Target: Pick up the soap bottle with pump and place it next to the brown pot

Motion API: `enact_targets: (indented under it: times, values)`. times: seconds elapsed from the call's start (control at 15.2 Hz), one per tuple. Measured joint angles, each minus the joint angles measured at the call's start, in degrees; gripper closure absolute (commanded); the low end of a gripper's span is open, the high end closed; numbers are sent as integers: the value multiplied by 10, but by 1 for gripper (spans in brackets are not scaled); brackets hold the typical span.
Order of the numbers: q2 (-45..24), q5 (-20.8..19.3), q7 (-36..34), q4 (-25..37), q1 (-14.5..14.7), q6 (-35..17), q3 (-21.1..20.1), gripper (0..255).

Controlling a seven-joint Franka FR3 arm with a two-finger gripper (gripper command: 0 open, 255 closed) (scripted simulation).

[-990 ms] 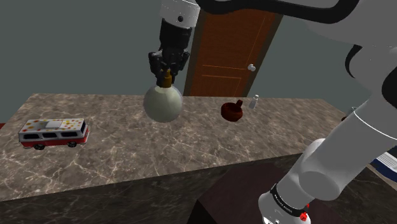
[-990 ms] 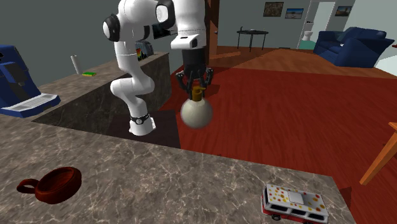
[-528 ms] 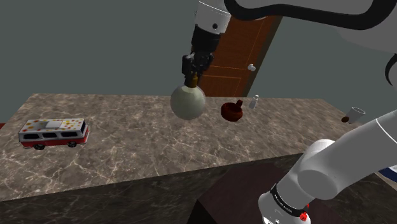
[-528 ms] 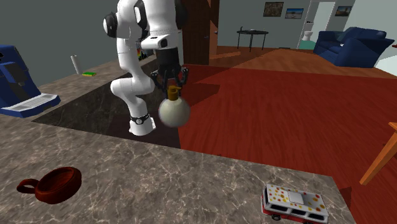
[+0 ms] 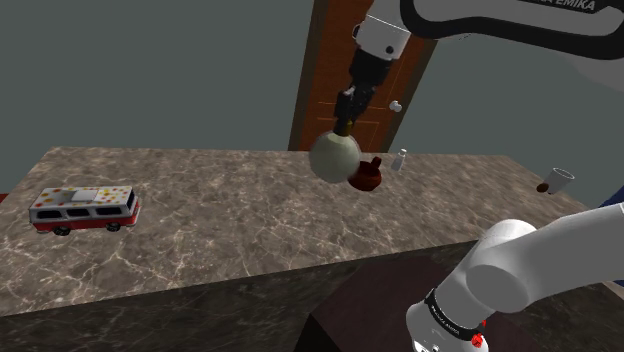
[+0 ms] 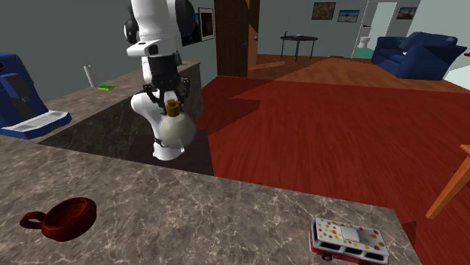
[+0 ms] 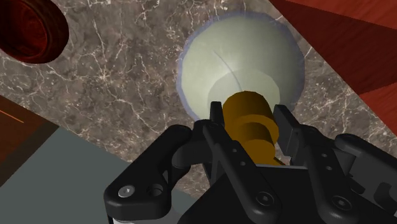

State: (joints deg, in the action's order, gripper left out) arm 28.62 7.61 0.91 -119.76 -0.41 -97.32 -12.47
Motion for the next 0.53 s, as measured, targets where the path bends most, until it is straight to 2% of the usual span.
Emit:
enact_targets:
  times: [0.53]
  values:
    - [77,-29,106,-63,-27,24,90,255]
